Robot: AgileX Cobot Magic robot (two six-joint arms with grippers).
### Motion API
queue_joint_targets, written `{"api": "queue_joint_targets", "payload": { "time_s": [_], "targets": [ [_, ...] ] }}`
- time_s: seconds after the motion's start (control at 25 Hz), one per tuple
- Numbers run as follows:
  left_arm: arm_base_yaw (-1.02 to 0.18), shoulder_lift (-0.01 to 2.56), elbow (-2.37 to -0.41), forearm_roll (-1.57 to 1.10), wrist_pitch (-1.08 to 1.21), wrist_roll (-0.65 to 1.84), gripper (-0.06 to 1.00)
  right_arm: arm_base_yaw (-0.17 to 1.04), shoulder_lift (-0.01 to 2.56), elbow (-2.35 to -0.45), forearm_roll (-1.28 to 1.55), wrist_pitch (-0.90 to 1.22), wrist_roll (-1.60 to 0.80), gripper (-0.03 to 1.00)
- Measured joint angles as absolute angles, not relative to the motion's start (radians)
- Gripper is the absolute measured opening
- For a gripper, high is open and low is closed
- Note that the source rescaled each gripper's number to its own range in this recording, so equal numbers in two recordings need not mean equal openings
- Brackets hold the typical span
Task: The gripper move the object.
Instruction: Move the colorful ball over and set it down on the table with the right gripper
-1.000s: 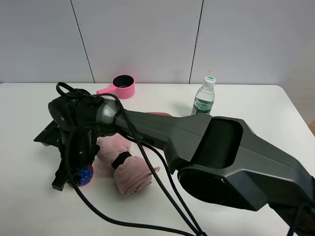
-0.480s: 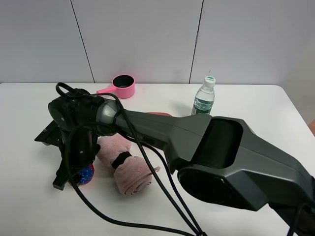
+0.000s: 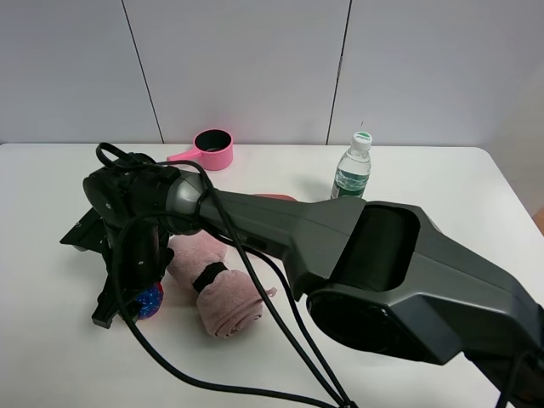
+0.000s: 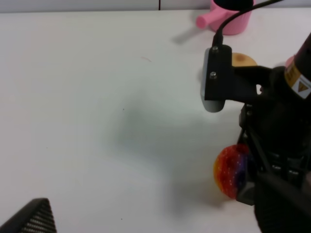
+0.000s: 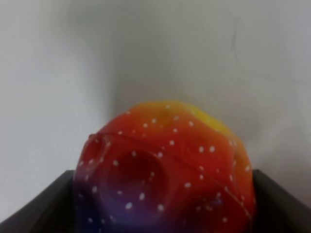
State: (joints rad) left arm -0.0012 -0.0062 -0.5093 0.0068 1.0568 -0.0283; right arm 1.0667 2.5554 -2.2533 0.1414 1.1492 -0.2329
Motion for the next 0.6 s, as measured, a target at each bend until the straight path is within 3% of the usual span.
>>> {"api": "queue_joint_targets", "payload": {
  "time_s": [0.08, 0.28, 0.4, 0.6],
  "targets": [
    [-0.001, -0.006, -0.509, 0.007, 1.057, -0.028, 1.00, 1.067, 2.555, -2.253, 0.141, 1.149, -0.233, 0.10],
    [-0.001, -0.006, -0.509, 0.007, 1.057, -0.028, 1.00, 1.067, 2.555, -2.253, 0.138, 1.146, -0.209, 0.47],
    [-0.001, -0.006, -0.509, 0.007, 1.057, -0.028, 1.00, 1.067, 2.555, -2.253, 0.126, 1.144, -0.198, 0.54],
    [-0.001, -0.006, -0.509, 0.007, 1.057, -0.028, 1.00, 1.067, 2.555, -2.253, 0.123, 1.139, -0.190, 0.55]
  ]
}}
